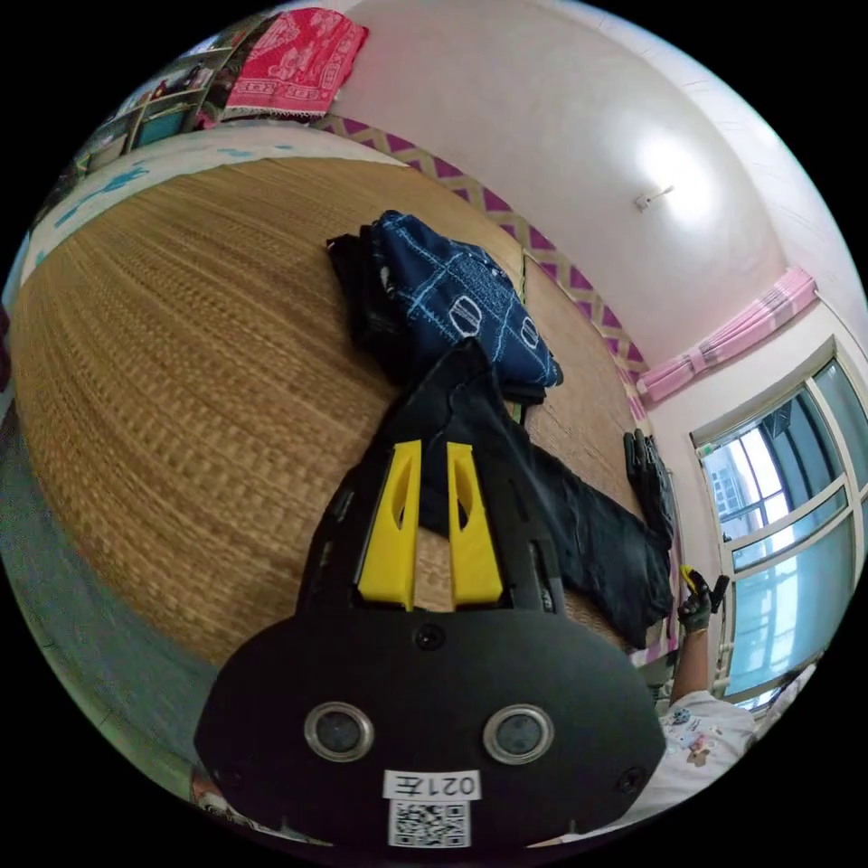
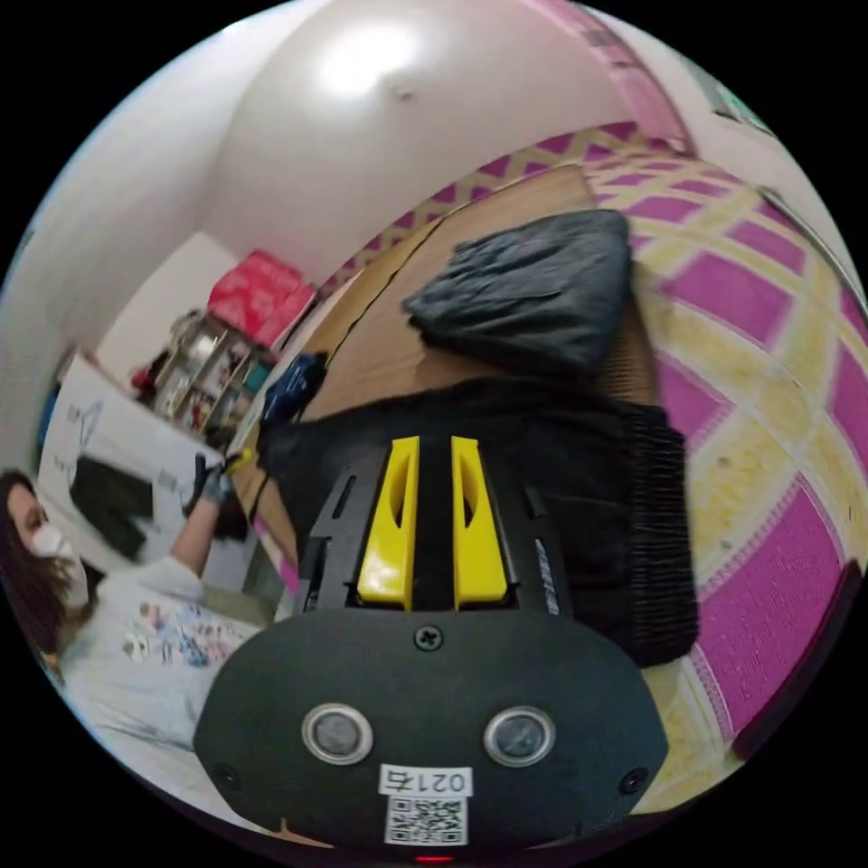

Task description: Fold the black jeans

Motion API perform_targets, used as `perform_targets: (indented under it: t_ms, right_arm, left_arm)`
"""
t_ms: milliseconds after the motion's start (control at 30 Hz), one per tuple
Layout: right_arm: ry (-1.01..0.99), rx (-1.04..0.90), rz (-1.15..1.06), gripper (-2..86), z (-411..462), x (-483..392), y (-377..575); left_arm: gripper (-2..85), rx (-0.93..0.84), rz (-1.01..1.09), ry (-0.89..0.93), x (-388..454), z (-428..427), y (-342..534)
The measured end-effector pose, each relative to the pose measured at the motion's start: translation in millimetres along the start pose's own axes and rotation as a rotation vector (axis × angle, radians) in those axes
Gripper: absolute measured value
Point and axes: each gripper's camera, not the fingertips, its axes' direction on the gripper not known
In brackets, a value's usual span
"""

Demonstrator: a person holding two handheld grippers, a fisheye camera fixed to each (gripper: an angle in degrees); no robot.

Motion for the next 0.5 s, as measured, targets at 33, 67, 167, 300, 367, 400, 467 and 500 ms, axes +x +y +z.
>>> perform_targets:
  t_ms: [33, 67, 167, 300, 367, 400, 467, 500]
  right_arm:
    - [-0.012, -0.061, -0.084, 6.6, 19, -22, 9]
    - [-0.036, -0.12, -0.174, 6.5, 39, -44, 21]
    - [-0.093, -0.228, -0.344, 6.6, 87, -90, 51]
    - [-0.186, -0.307, -0.428, 6.7, 129, -121, 81]
    - [-0.238, -0.337, -0.452, 7.1, 148, -130, 96]
    - [-0.244, -0.348, -0.455, 7.2, 153, -131, 99]
    - [-0.253, -0.396, -0.465, 8.1, 173, -131, 111]
    - [-0.255, -0.408, -0.471, 8.3, 178, -131, 114]
  left_arm:
    - [5.2, -0.006, -0.009, 0.005, -4, 4, 5]
    - [5.4, -0.006, -0.016, 0.005, -5, 6, 6]
    - [6.5, 0.028, -0.076, 0.014, -15, 17, 13]
    - [7.1, 0.06, -0.142, 0.109, -30, 42, 0]
    - [6.0, 0.044, -0.149, 0.144, -33, 56, -9]
    - [4.4, 0.027, -0.157, 0.143, -35, 64, -15]
    - [0.4, 0.029, -0.175, 0.16, -39, 71, -19]
    - [-0.2, 0.034, -0.176, 0.189, -42, 72, -20]
